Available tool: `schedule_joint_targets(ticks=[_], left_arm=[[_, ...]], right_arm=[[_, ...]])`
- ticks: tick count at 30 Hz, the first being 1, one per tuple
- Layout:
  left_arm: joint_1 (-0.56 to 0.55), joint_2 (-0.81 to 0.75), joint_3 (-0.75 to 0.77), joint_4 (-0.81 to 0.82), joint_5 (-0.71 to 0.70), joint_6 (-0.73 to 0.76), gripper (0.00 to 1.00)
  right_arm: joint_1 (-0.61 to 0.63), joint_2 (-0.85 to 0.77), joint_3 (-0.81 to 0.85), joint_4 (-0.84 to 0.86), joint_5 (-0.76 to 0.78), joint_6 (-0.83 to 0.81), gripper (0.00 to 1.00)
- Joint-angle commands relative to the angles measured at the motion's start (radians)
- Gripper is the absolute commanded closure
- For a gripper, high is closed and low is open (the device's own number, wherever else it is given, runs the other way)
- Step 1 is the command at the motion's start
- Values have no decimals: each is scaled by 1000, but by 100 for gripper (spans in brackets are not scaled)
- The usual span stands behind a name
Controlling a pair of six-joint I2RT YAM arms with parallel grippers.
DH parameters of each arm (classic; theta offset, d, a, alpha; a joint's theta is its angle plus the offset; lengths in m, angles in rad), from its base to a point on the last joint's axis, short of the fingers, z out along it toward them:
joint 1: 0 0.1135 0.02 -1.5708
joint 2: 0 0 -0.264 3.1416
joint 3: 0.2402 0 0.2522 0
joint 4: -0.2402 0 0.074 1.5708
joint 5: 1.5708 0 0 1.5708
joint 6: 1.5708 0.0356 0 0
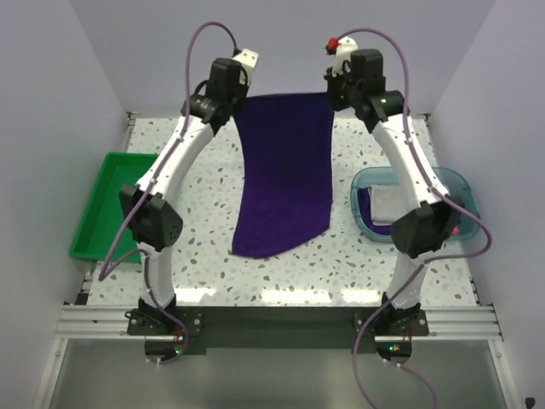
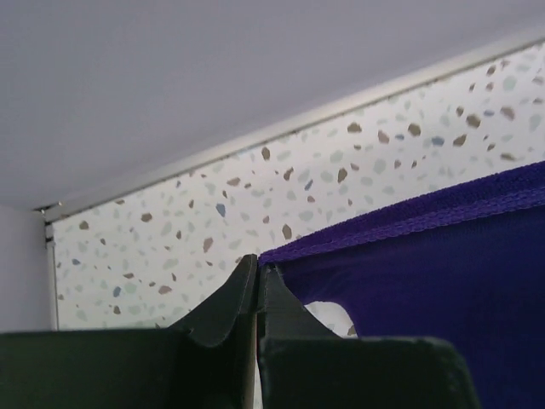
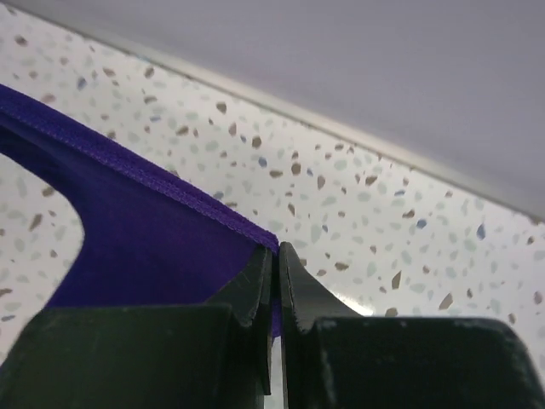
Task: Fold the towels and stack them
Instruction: Flatten out the crumpled towel
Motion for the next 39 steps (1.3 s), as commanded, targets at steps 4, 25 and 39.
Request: schedule_joint_targets(ticks=[4,25,39], left_arm=[[0,-362,-58,84,-59,26,100],[-177,-921,-157,-58,116,-6,100],[39,-378,-114,-60,14,-89,100]], right_arm=[[-10,-321,-59,142,-46,-59,100],[-10,-850,-123,-92,-294,-145,100],[-12,-417,-204,81,2,-47,100]])
